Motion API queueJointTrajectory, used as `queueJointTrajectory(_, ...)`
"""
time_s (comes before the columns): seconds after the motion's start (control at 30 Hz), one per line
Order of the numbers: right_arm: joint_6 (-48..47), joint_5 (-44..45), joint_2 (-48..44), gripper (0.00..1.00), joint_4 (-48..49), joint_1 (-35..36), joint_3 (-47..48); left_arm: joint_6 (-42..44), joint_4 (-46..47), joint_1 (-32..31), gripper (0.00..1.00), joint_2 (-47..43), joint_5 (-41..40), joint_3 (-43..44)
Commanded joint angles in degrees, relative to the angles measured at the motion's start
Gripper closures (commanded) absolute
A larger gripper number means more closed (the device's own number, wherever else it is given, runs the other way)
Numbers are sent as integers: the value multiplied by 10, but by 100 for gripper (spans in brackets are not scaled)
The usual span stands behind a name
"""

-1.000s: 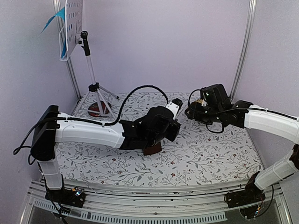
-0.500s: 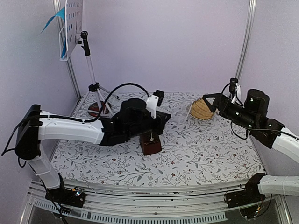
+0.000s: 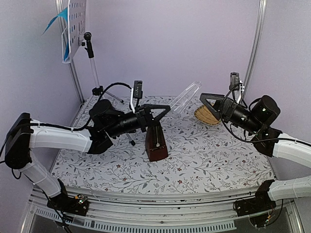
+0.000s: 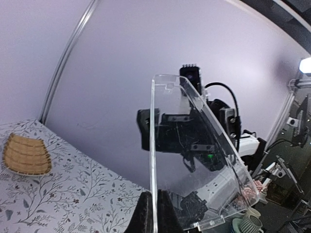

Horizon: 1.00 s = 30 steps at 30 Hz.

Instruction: Pack up the instrument practice props

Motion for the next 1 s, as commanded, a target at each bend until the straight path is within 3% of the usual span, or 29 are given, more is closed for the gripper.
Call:
queueJointTrajectory(0.0,21,-35,41,1,111,36,31,-24,126,1,100,-18,57,-24)
queueJointTrajectory(0.7,24,-108,153,23,212,88,116,-25,142,1,100,-30,78,-35)
queueJointTrajectory(0.97,23,-114,162,38,218,95,121,-24,142,0,100,-30,78,-32)
